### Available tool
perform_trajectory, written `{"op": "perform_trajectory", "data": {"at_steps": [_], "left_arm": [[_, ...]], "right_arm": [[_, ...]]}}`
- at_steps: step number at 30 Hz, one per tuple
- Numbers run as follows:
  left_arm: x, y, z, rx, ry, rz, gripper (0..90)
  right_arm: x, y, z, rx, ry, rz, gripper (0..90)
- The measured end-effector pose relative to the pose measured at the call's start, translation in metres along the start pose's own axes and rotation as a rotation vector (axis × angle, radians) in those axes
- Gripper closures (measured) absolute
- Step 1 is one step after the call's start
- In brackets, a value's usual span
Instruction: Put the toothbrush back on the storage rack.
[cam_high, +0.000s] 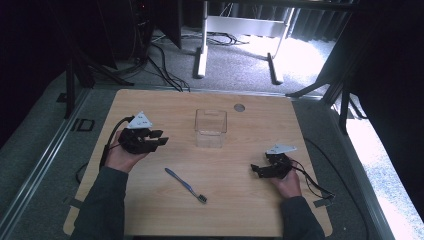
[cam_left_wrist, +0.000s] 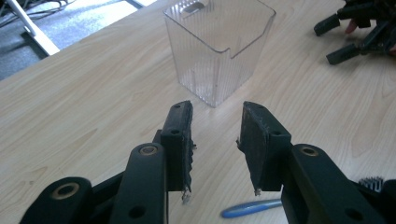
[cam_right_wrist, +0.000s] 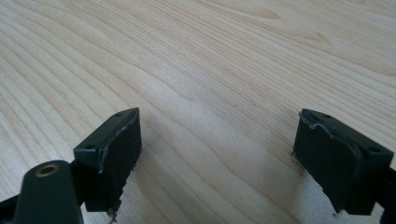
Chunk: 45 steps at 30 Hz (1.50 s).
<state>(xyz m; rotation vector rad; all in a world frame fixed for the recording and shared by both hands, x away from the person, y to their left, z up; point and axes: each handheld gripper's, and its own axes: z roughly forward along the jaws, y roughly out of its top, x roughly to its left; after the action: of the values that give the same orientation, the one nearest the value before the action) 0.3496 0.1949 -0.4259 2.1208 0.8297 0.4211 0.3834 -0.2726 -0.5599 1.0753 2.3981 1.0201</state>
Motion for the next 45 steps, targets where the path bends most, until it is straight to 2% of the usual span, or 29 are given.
{"op": "perform_trajectory", "data": {"at_steps": [5, 12, 18, 29, 34, 39, 45], "left_arm": [[-0.002, 0.000, 0.003, 0.005, -0.025, 0.025, 62.9], [-0.005, 0.001, 0.003, -0.004, -0.037, 0.056, 60.1], [-0.011, 0.004, 0.007, 0.018, -0.041, 0.103, 57.7], [-0.019, 0.003, 0.015, 0.043, -0.062, 0.153, 53.1], [-0.023, 0.003, 0.018, 0.059, -0.075, 0.178, 52.2], [-0.029, 0.001, 0.025, 0.097, -0.097, 0.218, 52.1], [-0.033, -0.001, 0.032, 0.126, -0.110, 0.243, 52.6]], "right_arm": [[0.000, 0.000, 0.000, 0.000, 0.000, 0.000, 15.0], [0.000, 0.000, 0.000, 0.000, 0.000, -0.001, 15.0], [0.000, 0.000, 0.000, 0.000, -0.001, 0.000, 15.0], [0.000, 0.000, 0.000, 0.001, -0.001, 0.001, 14.9], [0.000, 0.000, 0.000, 0.001, 0.000, 0.001, 15.0], [0.000, 0.000, 0.000, 0.001, -0.001, 0.001, 14.9], [0.000, 0.000, 0.000, 0.001, 0.000, 0.001, 15.0]]}}
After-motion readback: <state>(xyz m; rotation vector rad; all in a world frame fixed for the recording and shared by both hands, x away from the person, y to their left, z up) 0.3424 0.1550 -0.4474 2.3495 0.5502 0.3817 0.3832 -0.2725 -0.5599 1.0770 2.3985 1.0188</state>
